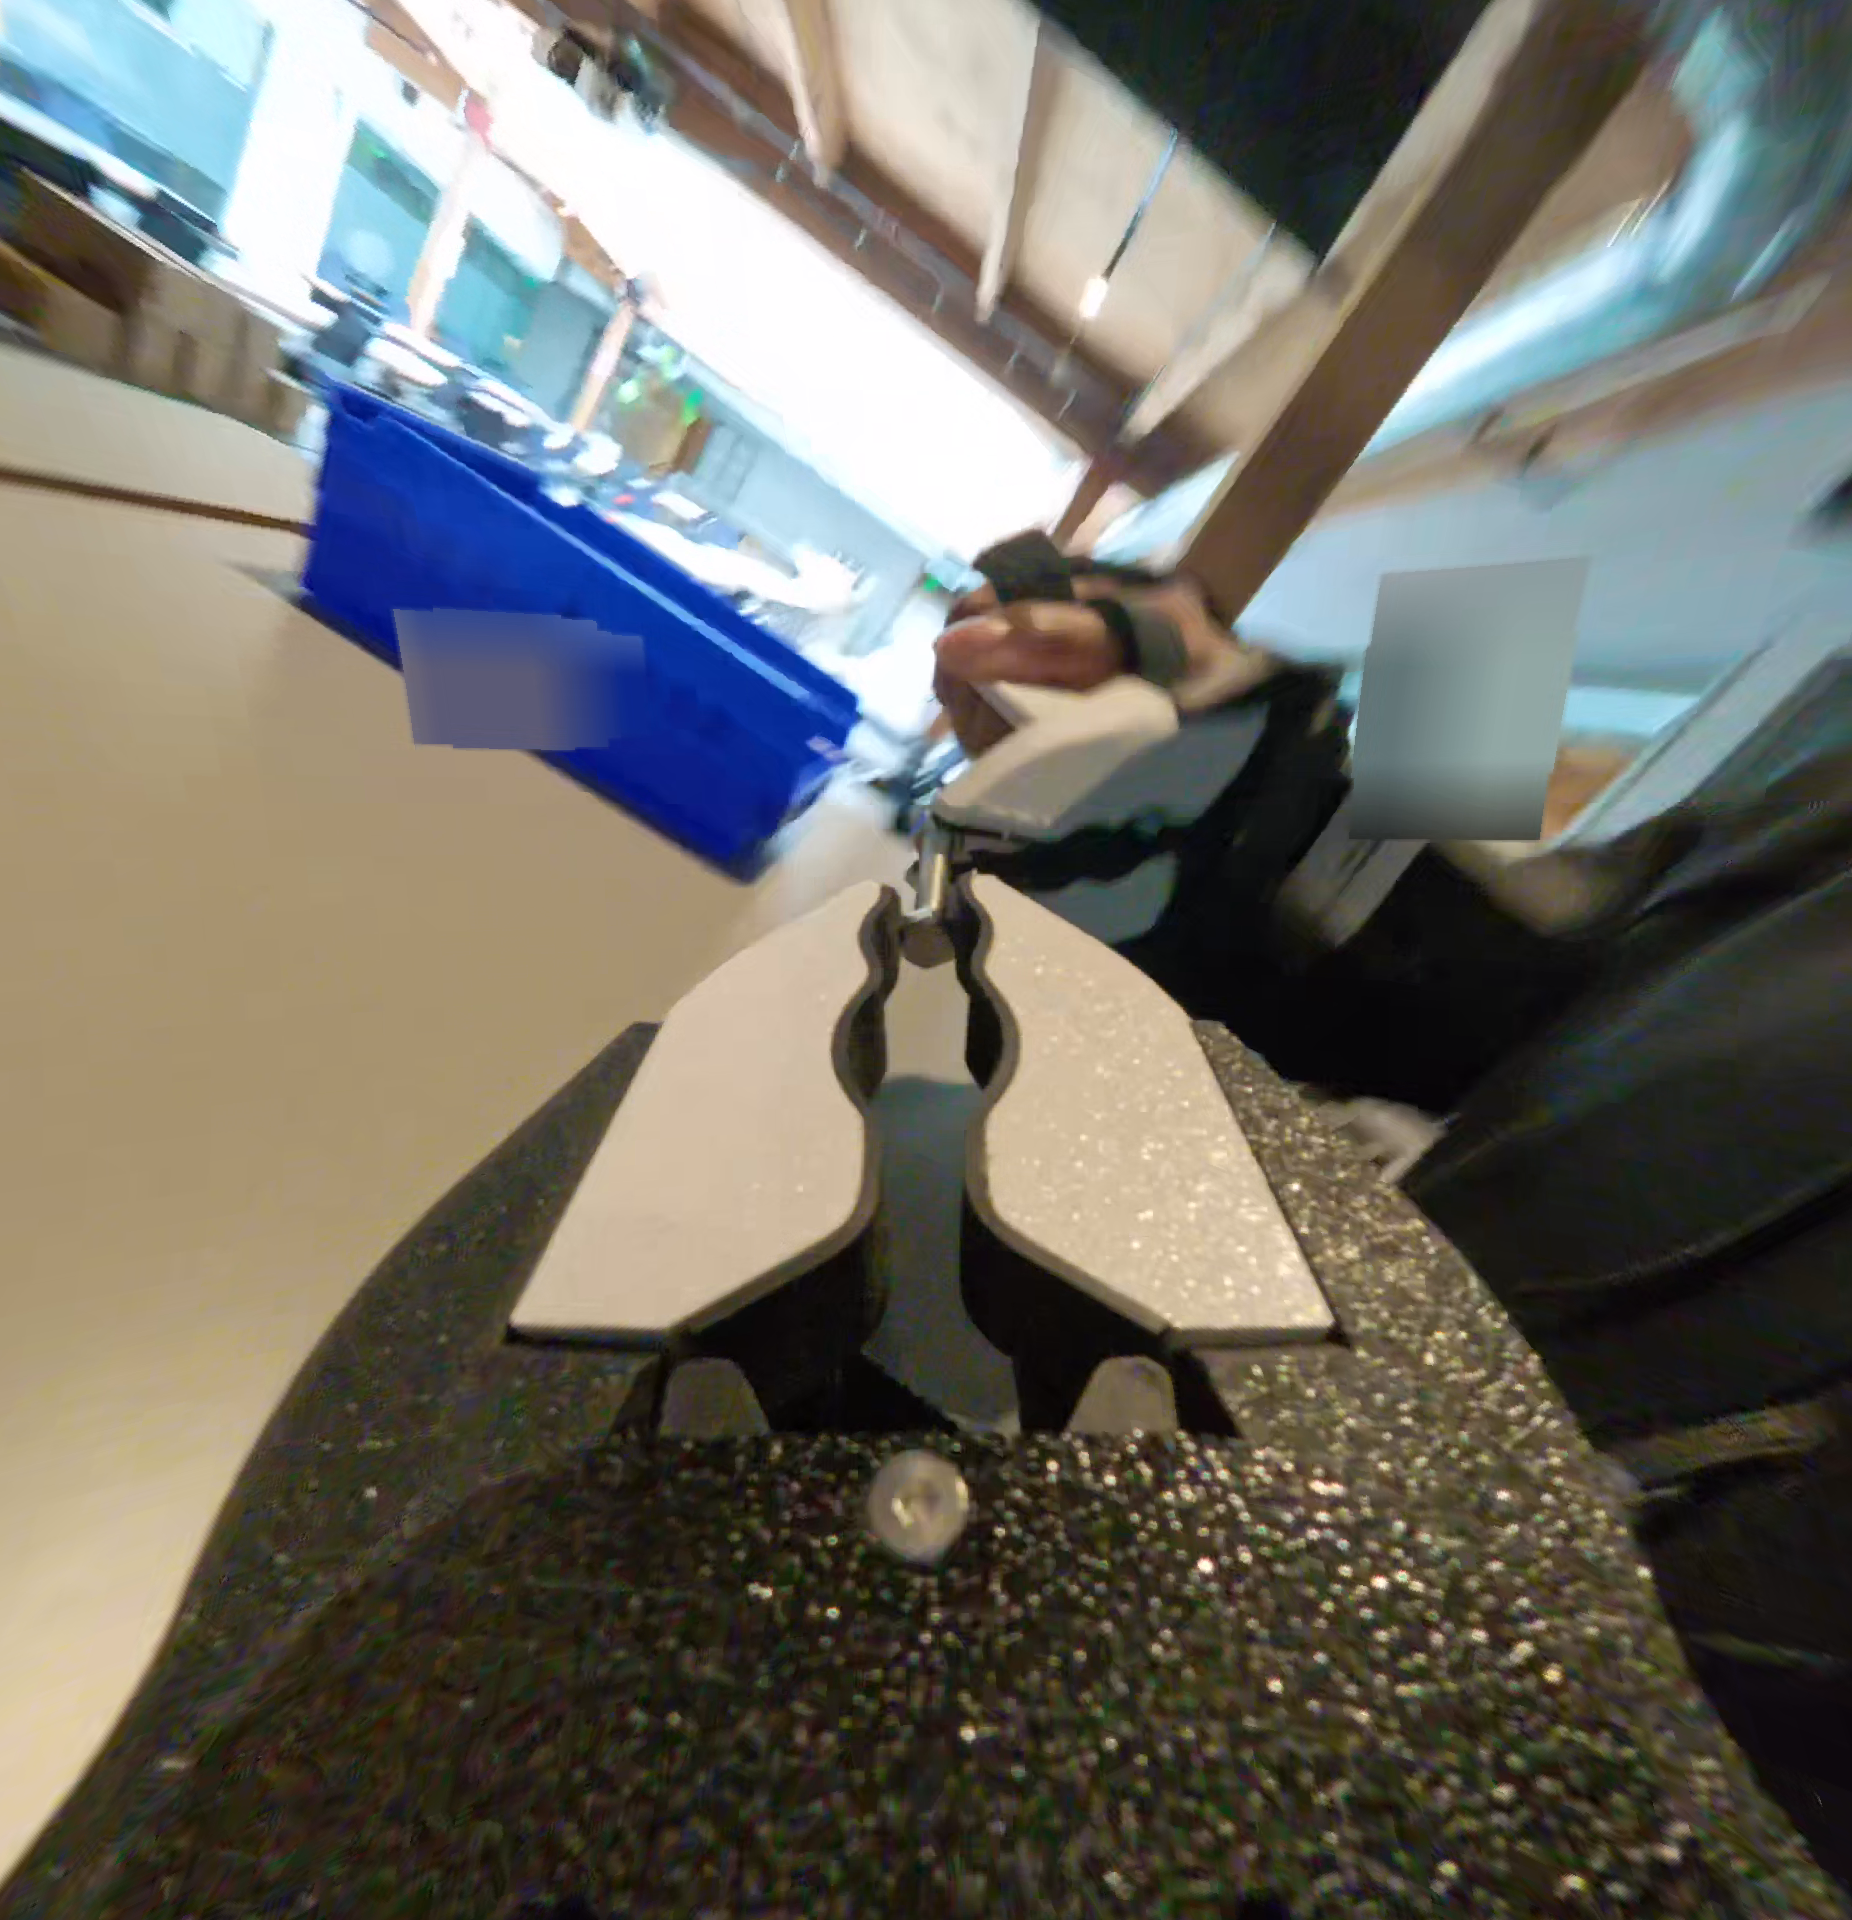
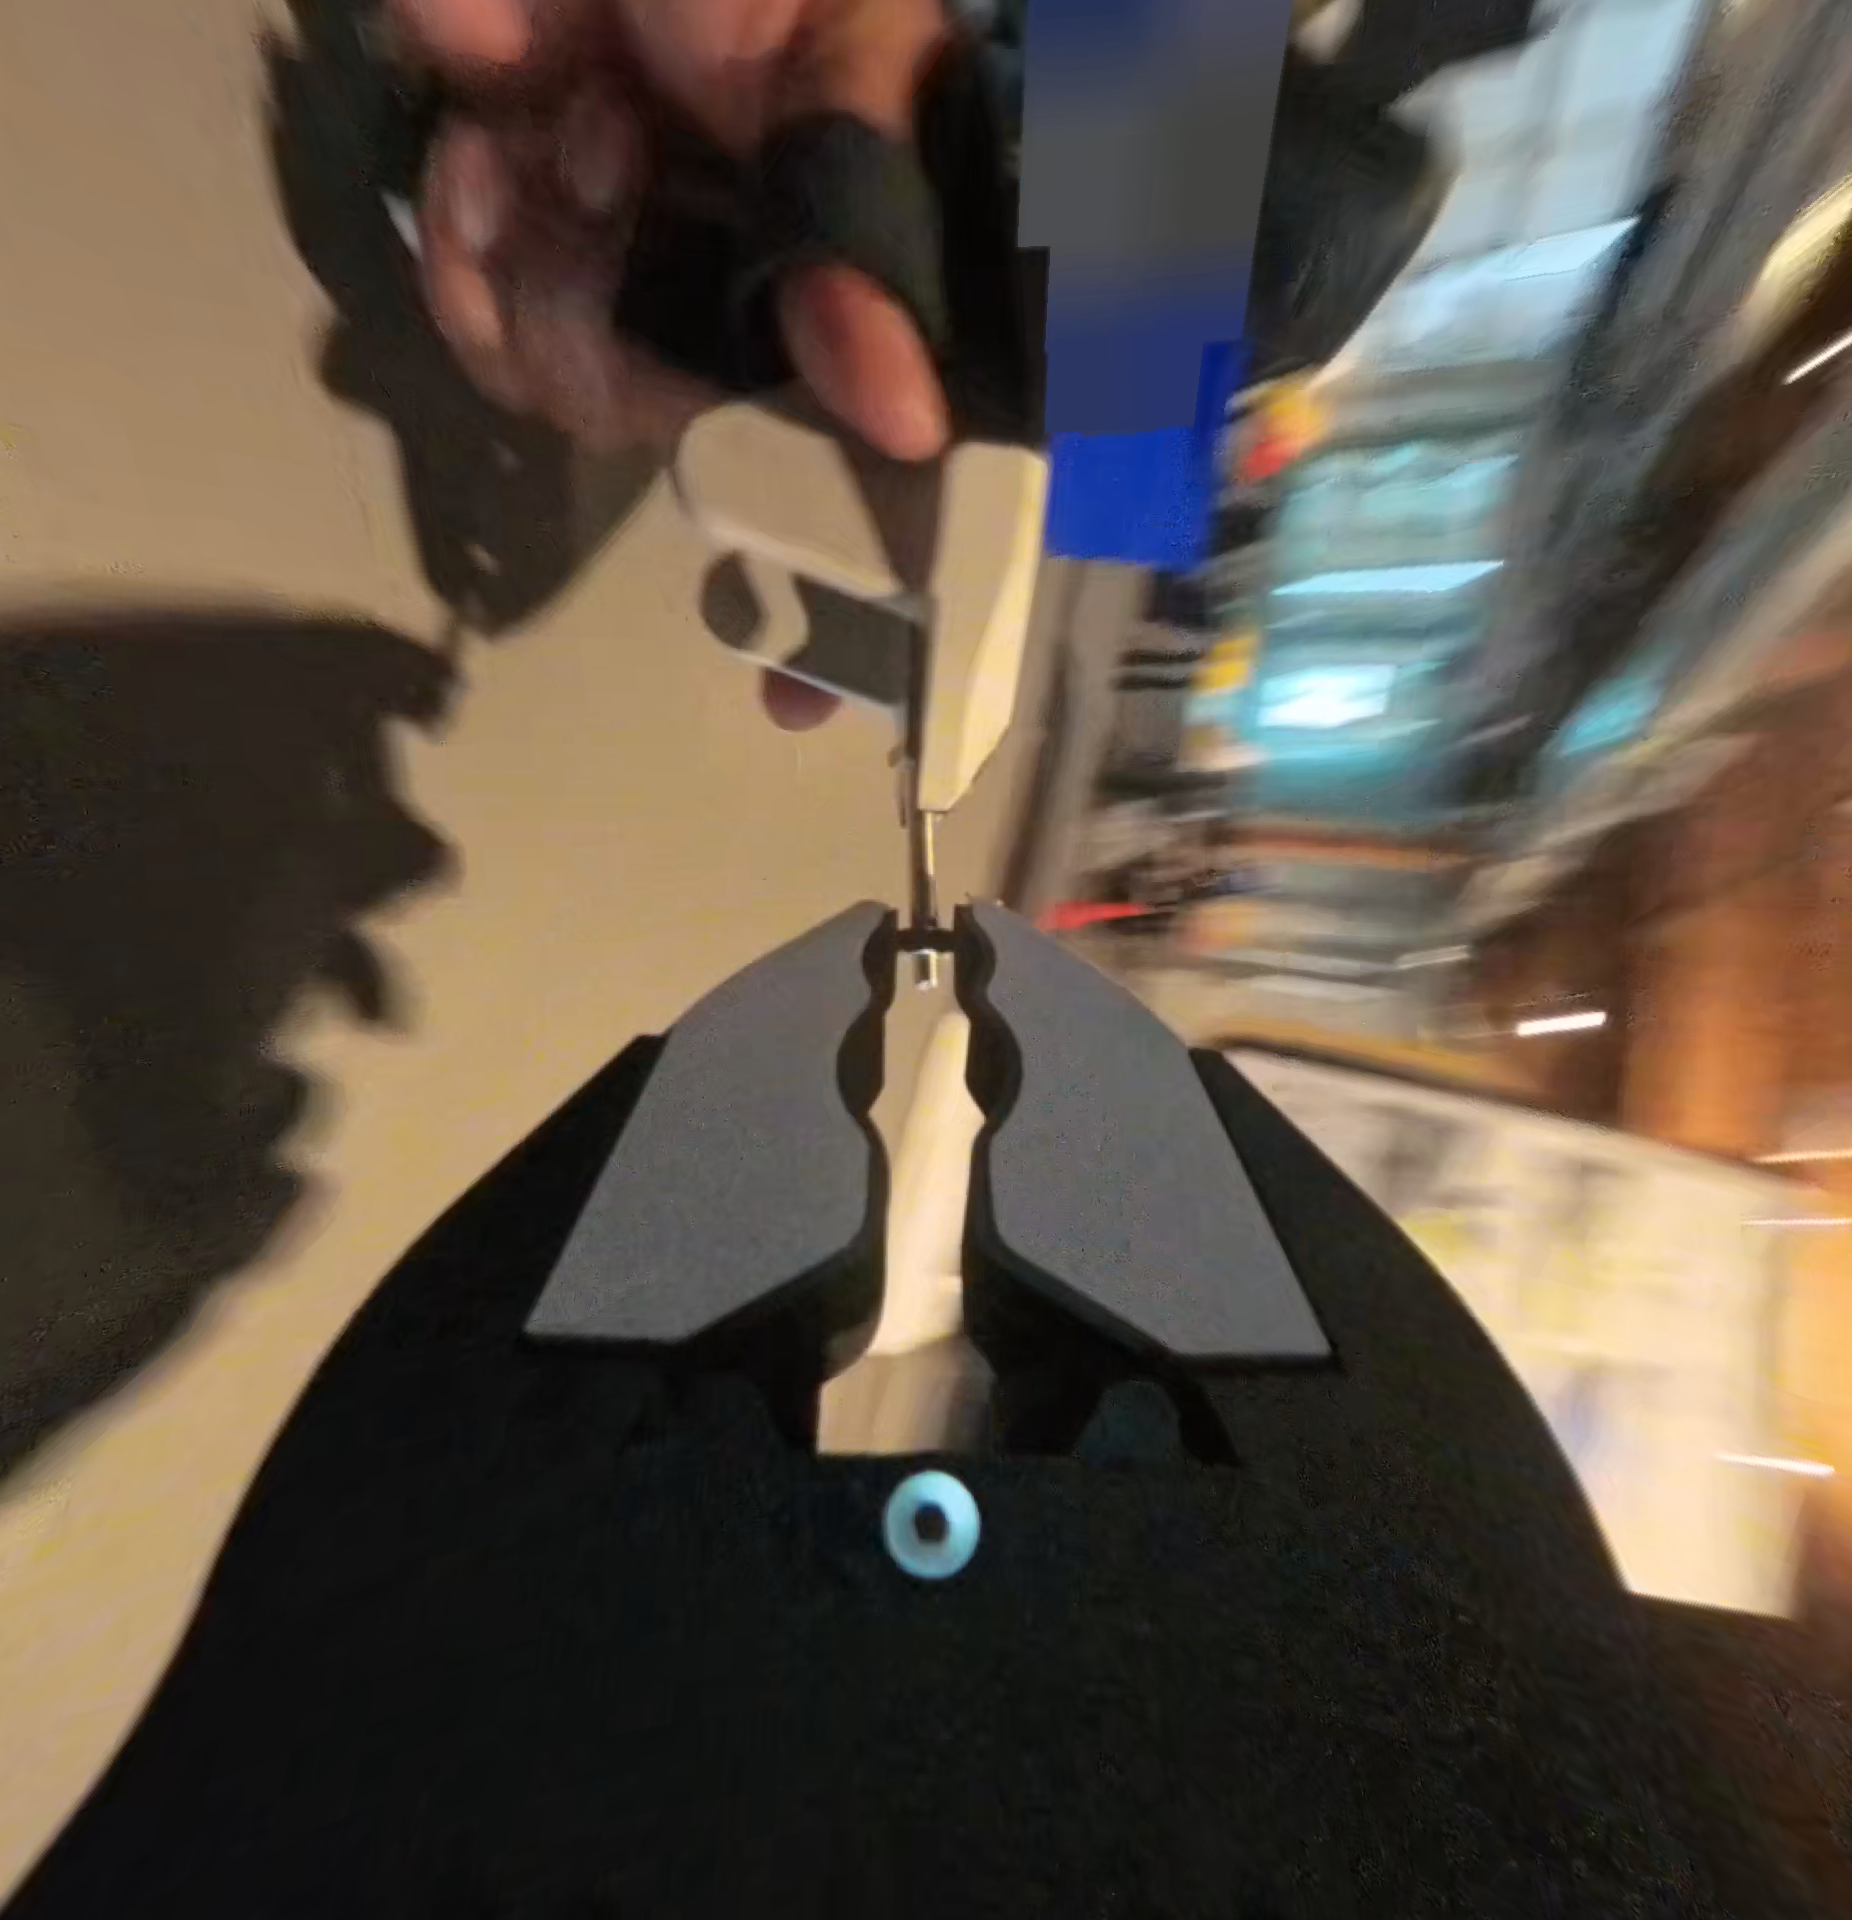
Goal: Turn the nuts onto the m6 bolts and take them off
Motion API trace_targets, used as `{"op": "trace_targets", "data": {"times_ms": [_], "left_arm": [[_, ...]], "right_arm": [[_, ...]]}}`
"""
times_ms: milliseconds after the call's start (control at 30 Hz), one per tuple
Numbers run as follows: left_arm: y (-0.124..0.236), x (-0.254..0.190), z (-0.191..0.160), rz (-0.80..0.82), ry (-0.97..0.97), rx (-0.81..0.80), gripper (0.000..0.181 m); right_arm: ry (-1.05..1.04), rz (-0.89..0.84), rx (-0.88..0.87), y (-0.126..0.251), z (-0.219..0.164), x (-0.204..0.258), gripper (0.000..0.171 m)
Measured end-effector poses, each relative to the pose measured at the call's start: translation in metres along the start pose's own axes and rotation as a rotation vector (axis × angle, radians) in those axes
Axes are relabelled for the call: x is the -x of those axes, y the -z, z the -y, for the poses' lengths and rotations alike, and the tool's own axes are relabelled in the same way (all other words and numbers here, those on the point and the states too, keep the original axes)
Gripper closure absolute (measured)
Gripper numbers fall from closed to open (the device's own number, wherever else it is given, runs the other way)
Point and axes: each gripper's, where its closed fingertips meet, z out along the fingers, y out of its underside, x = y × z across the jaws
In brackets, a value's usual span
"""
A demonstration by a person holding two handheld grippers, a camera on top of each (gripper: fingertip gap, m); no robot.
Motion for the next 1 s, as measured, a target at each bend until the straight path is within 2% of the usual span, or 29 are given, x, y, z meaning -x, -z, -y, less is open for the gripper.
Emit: {"op": "trace_targets", "data": {"times_ms": [67,100,133,233,367,433,533,600,667,733,800,900,933,967,1000], "left_arm": [[0.002,-0.006,0.005,-0.106,0.195,-0.074,0.172],[0.003,-0.006,0.005,-0.131,0.258,-0.092,0.172],[0.004,-0.003,0.004,-0.121,0.272,-0.103,0.172],[0.011,-0.002,0.004,-0.085,0.173,-0.122,0.172],[0.016,-0.006,0.003,-0.046,-0.018,-0.076,0.171],[0.015,-0.01,-0.001,-0.051,-0.075,-0.037,0.171],[0.012,-0.019,-0.007,-0.092,-0.107,-0.004,0.171],[0.011,-0.023,-0.012,-0.117,-0.113,0.023,0.171],[0.01,-0.026,-0.017,-0.136,-0.099,0.053,0.171],[0.01,-0.029,-0.021,-0.175,-0.034,0.087,0.171],[0.011,-0.034,-0.025,-0.233,0.062,0.117,0.171],[0.011,-0.037,-0.028,-0.281,0.163,0.135,0.171],[0.011,-0.035,-0.028,-0.265,0.151,0.13,0.172],[0.011,-0.034,-0.027,-0.249,0.113,0.122,0.172],[0.012,-0.031,-0.025,-0.221,0.062,0.114,0.171]], "right_arm": [[0.344,-0.242,0.006,0.003,0.006,-0.008,0.161],[0.404,-0.301,-0.008,0.004,0.009,-0.006,0.161],[0.338,-0.288,-0.035,0.005,0.01,-0.001,0.161],[-0.158,-0.208,-0.124,0.012,0.012,-0.002,0.141],[-0.852,0.018,-0.277,0.016,0.016,-0.005,0.133],[-1.074,0.156,-0.349,0.015,0.023,-0.002,0.133],[-1.21,0.267,-0.353,0.011,0.026,0.005,0.137],[-1.211,0.315,-0.341,0.009,0.028,0.012,0.142],[-1.149,0.311,-0.345,0.01,0.032,0.014,0.16],[-1.012,0.261,-0.347,0.013,0.034,0.015,0.161],[-0.716,0.15,-0.33,0.016,0.036,0.016,0.161],[-0.151,-0.096,-0.26,0.019,0.037,0.015,0.161],[-0.121,-0.113,-0.235,0.017,0.034,0.015,0.161],[-0.213,-0.077,-0.237,0.016,0.033,0.017,0.158],[-0.369,-0.026,-0.258,0.016,0.033,0.017,0.146]]}}
